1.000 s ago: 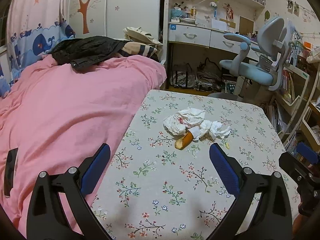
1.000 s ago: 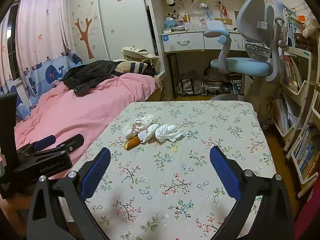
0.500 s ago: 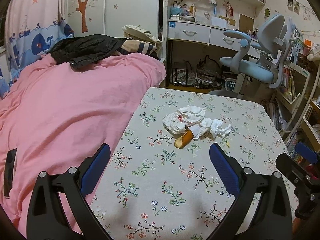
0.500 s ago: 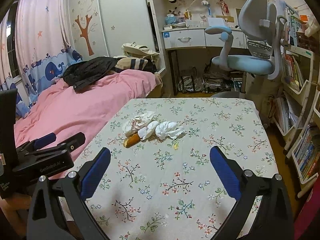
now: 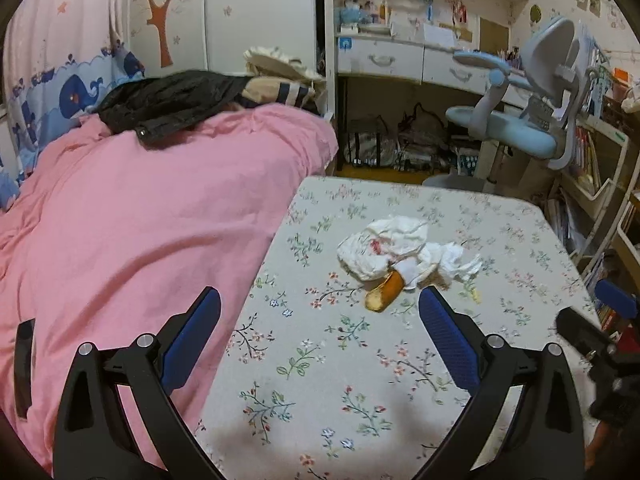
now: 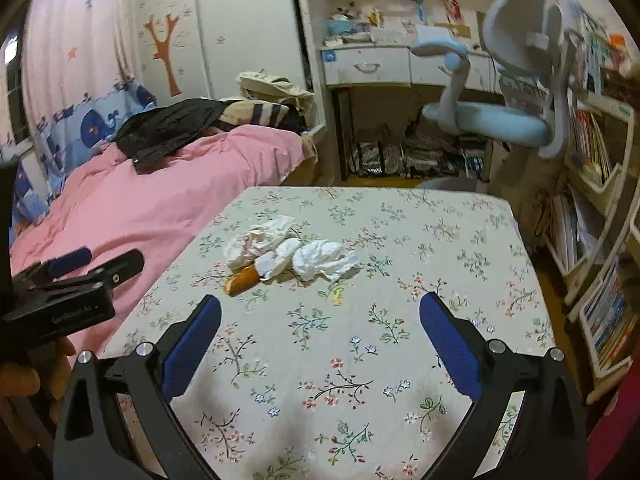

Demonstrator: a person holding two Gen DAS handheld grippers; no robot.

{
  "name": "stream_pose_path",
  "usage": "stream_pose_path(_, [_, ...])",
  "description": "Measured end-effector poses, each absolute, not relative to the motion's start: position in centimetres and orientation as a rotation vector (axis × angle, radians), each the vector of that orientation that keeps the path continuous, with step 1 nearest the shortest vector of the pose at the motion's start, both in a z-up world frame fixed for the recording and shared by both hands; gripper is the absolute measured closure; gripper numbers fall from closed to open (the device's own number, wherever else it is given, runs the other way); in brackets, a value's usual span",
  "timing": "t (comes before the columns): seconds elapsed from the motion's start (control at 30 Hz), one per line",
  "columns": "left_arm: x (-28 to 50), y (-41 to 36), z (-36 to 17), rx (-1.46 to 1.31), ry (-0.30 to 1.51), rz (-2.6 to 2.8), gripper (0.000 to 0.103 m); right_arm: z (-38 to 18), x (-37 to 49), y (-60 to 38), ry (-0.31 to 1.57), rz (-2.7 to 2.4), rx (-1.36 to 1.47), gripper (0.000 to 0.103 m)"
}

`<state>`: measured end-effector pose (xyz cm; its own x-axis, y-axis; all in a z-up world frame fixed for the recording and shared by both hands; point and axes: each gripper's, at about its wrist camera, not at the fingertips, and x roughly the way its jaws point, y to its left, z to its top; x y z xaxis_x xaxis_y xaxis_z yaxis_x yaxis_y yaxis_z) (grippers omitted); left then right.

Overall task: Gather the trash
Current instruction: 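Bring both open tools back up over the remaining tissues and stick, then grasp the large crumpled tissue with the left tool while the right grasps another tissue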

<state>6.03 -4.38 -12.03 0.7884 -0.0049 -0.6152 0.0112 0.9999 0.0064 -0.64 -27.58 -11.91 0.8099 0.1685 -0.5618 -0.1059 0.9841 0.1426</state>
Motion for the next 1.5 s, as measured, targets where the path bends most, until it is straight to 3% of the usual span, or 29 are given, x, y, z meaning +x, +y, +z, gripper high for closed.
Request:
stream_pose_path(0.8, [21.1,-8.0,-18.2,0.046,0.831,-0.104,0.009,-15.6,8.1,-26.2,0.742,0.192,0.016,0.008])
stream_pose_path(0.9, [22.4,-8.4,-19.0,0.041,0.857,-0.111,0.017,-16.1,9.3,-25.9,0.761,0.194,0.001,0.008])
stream_pose_path(1.0, [23.2,-8.4,-19.8,0.020,0.889,-0.141,0.031,-16.7,10.6,-25.4,0.783,0.199,-0.010,0.011])
stream_pose_path(1.07, [23.6,-8.4,-20.3,0.008,0.909,-0.169,0.043,-17.2,11.5,-25.1,0.803,0.205,-0.015,0.016])
stream_pose_path(1.13, [24.1,-8.3,-20.6,-0.022,0.931,-0.199,0.062,-17.7,12.3,-24.9,0.830,0.212,-0.015,0.028])
stream_pose_path(1.2, [24.3,-8.0,-20.7,-0.044,0.932,-0.208,0.071,-18.1,12.9,-24.9,0.857,0.210,-0.013,0.041])
stream_pose_path(1.33, [24.6,-6.8,-20.0,-0.084,0.921,-0.189,0.079,-18.5,13.3,-25.5,0.895,0.230,0.028,0.078])
stream_pose_path(1.4, [24.5,-5.8,-19.4,-0.114,0.911,-0.176,0.079,-18.1,13.1,-25.9,0.891,0.237,0.047,0.088])
stream_pose_path(1.5, [23.7,-4.8,-18.6,-0.132,0.897,-0.172,0.079,-17.2,12.4,-26.5,0.877,0.244,0.078,0.091])
